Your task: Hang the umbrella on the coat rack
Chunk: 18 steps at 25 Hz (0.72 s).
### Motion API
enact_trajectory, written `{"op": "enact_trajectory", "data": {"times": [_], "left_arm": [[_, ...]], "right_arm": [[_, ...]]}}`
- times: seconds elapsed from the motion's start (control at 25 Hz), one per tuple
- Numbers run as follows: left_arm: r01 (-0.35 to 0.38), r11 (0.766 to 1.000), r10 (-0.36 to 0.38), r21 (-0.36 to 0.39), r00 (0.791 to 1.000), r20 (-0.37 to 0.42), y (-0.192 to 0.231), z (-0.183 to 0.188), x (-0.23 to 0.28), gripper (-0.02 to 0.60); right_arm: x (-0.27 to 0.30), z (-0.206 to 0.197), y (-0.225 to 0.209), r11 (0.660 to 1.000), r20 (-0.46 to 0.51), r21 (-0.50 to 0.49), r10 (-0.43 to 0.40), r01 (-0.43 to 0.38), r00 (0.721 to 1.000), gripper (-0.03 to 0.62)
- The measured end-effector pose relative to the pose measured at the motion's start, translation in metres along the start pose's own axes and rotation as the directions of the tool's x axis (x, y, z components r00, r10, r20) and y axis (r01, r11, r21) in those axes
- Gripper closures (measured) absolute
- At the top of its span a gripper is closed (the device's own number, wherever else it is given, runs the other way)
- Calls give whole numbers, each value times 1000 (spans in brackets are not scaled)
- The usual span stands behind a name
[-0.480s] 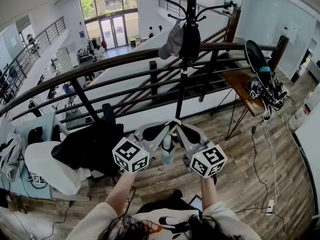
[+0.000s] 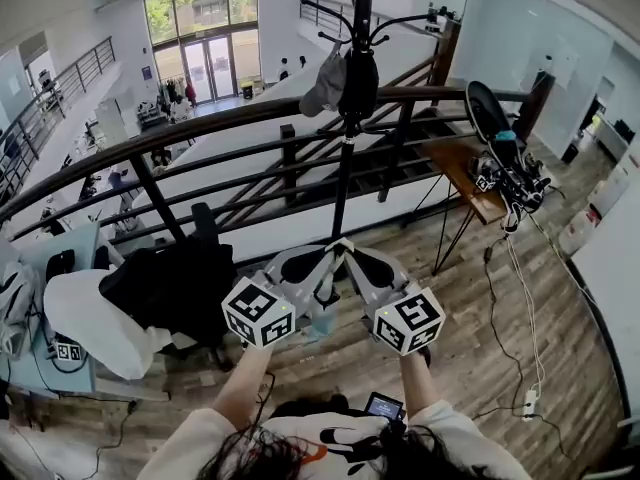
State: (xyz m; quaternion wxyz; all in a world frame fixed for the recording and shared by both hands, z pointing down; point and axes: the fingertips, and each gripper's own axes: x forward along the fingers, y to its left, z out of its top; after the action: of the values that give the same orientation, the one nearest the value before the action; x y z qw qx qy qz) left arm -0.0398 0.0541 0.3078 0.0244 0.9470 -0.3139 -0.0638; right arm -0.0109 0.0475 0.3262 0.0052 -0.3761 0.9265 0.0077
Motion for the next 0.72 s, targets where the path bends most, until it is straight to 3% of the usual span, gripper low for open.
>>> {"op": "enact_trajectory", "data": {"times": [0.44,0.72], "left_arm": [[10,997,-13,75,999,42,-19,30,54,581],[1,998,-7,66,996,87,-29,38,92,581]], "right_arm": [[-19,32,-56,999,70,-16,-28,29,997,568],[-35,39,-90,999,85,-41,7,-4,996,568]]}}
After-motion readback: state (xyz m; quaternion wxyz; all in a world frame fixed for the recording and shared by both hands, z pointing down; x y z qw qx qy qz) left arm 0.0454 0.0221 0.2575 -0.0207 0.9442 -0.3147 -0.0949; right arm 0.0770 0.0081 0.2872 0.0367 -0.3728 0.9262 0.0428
